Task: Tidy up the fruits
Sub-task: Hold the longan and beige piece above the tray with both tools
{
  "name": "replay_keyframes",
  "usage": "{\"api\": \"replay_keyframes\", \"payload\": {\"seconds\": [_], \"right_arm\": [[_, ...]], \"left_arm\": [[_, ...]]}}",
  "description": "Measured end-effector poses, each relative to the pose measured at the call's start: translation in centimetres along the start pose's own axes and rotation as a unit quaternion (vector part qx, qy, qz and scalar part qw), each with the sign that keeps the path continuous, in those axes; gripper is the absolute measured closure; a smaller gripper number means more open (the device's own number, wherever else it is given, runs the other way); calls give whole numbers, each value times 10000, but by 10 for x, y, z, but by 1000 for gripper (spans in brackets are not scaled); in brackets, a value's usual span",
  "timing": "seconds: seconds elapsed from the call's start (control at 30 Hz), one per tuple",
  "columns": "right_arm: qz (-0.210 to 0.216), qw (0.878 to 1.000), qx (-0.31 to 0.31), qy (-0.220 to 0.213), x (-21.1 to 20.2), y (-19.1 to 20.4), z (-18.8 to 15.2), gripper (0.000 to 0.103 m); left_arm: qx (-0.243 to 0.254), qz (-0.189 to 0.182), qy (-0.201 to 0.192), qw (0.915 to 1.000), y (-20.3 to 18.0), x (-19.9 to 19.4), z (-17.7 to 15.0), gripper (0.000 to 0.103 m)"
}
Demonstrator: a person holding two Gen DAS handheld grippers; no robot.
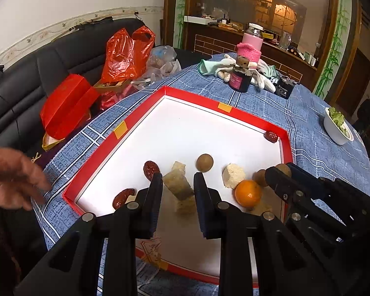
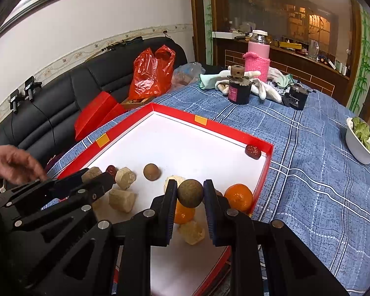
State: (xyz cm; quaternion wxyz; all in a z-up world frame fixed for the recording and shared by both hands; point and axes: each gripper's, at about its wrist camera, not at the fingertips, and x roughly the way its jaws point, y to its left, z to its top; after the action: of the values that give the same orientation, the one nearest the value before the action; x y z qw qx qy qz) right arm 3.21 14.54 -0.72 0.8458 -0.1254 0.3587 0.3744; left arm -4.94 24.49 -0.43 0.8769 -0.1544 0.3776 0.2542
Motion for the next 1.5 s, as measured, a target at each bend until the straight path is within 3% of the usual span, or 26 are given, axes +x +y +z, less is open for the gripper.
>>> {"api": "replay_keyframes", "payload": {"seconds": [1.5], "right_arm": [[-114,9997,96,196,18,-6,-1,81]], "left_arm": [[162,71,142,9997,-1,16,2,79]]}}
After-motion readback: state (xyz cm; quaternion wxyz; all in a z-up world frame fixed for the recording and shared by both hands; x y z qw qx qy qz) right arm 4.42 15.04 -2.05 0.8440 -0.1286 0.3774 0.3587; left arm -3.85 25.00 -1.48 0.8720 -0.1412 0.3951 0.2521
